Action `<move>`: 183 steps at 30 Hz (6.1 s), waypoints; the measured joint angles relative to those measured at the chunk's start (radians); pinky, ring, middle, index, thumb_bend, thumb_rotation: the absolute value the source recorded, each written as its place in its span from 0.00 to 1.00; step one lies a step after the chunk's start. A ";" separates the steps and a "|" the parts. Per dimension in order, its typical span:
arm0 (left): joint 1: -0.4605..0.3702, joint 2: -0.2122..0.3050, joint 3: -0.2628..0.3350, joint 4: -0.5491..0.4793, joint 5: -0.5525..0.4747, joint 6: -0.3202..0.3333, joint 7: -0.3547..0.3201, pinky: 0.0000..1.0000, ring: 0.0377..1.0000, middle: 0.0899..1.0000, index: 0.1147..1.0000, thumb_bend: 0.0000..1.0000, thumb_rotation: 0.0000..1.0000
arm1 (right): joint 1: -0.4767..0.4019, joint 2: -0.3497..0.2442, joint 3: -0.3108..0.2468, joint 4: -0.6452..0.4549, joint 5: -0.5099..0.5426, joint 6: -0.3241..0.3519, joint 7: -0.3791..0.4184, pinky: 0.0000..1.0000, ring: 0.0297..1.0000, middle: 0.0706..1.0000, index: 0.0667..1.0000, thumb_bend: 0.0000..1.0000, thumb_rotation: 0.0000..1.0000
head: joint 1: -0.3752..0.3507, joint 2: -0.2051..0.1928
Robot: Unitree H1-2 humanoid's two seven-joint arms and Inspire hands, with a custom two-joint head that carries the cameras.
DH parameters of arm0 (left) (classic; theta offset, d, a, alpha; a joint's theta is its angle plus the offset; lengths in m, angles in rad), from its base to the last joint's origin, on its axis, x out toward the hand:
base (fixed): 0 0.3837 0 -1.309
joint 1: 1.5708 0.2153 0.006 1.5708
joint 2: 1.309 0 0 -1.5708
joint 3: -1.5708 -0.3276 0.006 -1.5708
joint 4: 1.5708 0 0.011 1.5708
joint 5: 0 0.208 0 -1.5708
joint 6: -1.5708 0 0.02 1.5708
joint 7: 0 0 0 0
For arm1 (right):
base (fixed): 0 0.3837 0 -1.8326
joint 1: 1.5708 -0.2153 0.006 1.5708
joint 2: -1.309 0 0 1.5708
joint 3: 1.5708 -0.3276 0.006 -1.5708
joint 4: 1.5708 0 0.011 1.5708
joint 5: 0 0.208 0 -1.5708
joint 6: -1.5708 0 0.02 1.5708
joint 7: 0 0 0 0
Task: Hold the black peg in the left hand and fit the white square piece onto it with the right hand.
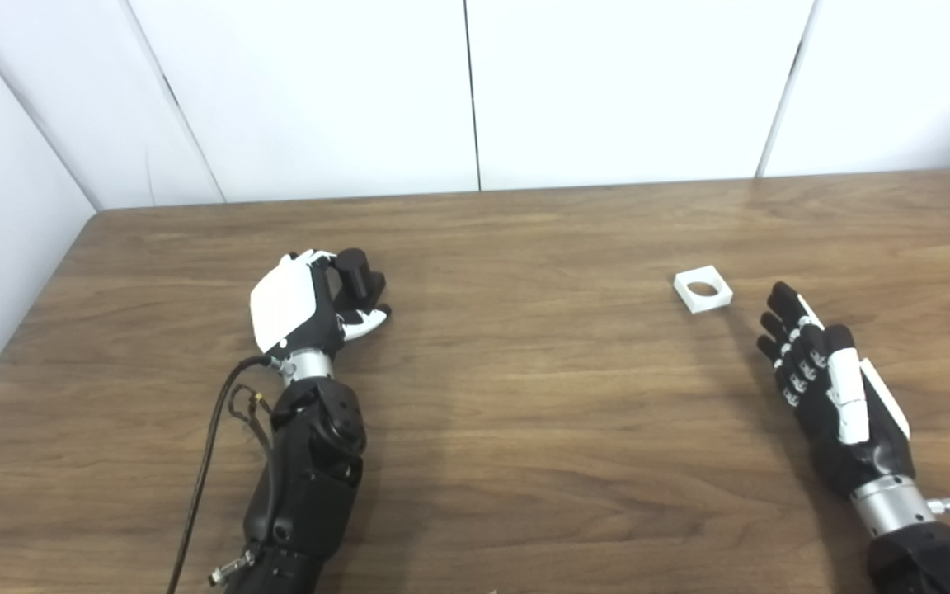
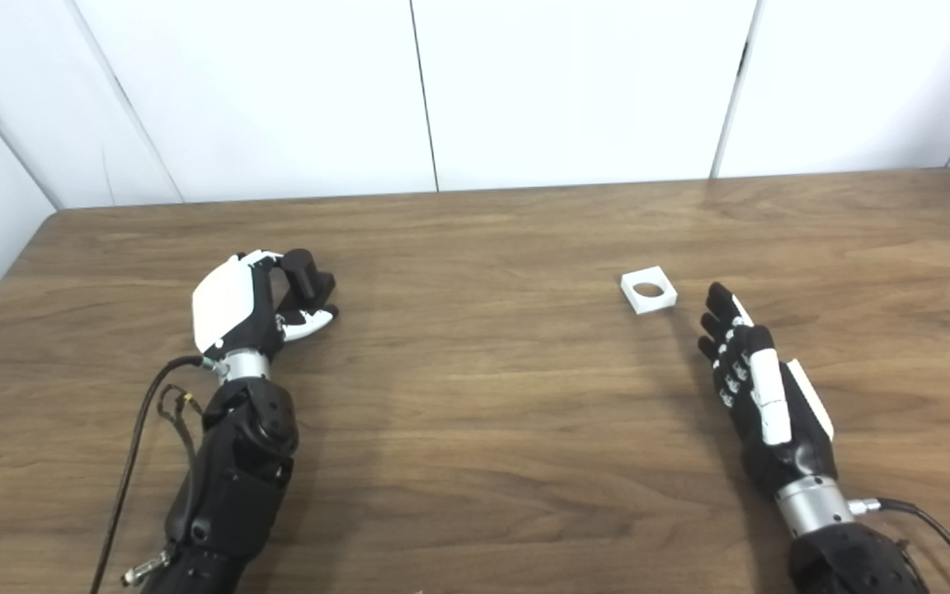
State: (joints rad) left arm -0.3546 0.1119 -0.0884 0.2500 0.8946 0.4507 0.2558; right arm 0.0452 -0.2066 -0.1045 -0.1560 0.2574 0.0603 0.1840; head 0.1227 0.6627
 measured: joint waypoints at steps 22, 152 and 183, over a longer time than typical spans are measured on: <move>0.001 -0.009 0.038 0.023 0.333 0.000 -0.105 1.00 0.93 0.83 0.52 0.75 0.36 | 0.000 -0.013 -0.004 0.001 0.001 -0.002 0.014 0.99 1.00 1.00 0.99 0.70 1.00 | 0.012 0.002; 0.393 -0.121 -0.411 -0.524 0.206 -0.081 -0.272 1.00 0.96 0.84 0.42 0.51 0.07 | -0.326 -0.255 0.089 0.039 -0.694 0.036 -0.102 0.87 0.93 0.89 0.74 0.86 0.25 | -0.144 0.020; 0.391 -0.121 -0.386 -0.505 0.173 -0.112 -0.258 1.00 0.96 0.84 0.42 0.51 0.07 | -0.739 -0.429 0.468 0.414 -0.946 0.039 0.356 1.00 1.00 0.93 0.68 0.94 0.18 | -0.184 -0.005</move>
State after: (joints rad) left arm 0.0360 -0.0087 -0.4742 -0.2549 1.0676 0.3391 -0.0021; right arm -0.6938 -0.6353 0.3635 0.2580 -0.6888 0.0998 0.5405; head -0.0614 0.6581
